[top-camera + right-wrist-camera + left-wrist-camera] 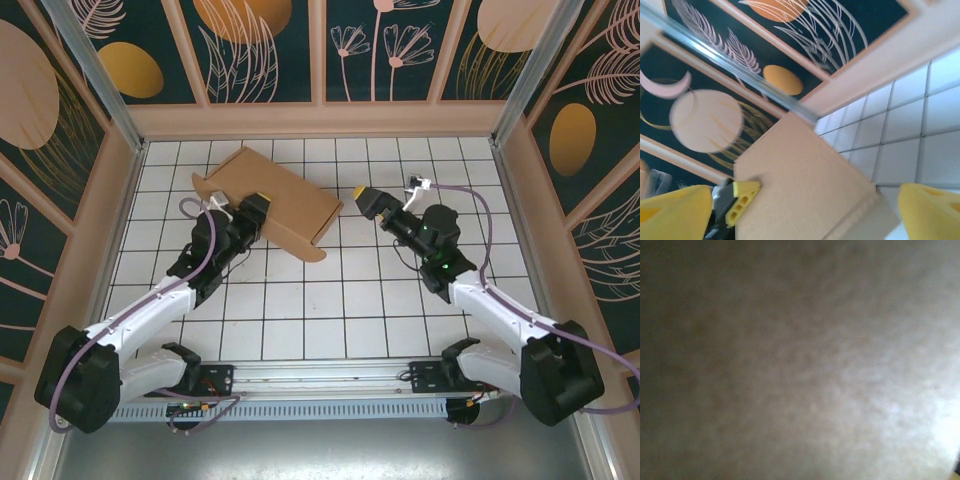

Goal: Fold the paper box

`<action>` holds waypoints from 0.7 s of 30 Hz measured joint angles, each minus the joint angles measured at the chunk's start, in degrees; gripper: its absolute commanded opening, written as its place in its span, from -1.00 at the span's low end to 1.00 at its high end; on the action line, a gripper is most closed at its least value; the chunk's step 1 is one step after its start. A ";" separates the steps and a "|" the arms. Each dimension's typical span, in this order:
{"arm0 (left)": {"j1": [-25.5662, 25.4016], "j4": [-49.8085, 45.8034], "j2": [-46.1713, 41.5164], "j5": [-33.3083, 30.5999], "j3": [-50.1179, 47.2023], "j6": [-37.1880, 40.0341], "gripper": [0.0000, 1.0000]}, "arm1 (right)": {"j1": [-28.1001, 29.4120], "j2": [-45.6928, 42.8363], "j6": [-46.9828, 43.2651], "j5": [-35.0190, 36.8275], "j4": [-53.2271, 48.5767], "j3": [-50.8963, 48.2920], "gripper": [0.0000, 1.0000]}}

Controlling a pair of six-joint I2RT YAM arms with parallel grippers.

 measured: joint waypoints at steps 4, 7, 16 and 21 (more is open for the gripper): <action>0.00 -8.04 -0.02 0.83 1.36 -0.17 -0.20 | 7.54 -1.86 -28.44 5.09 -4.52 1.68 0.87; 0.00 -12.00 -0.50 2.14 1.86 -0.13 -0.19 | 13.79 -2.10 -50.93 7.78 -4.92 0.87 0.86; 0.02 -20.48 -6.49 2.03 3.69 0.98 -0.19 | 19.96 -8.92 -85.92 10.80 -2.64 -11.04 0.85; 0.09 -21.24 -6.82 0.42 3.85 0.59 -0.23 | 30.27 -8.68 -88.43 12.15 -5.35 -5.70 0.93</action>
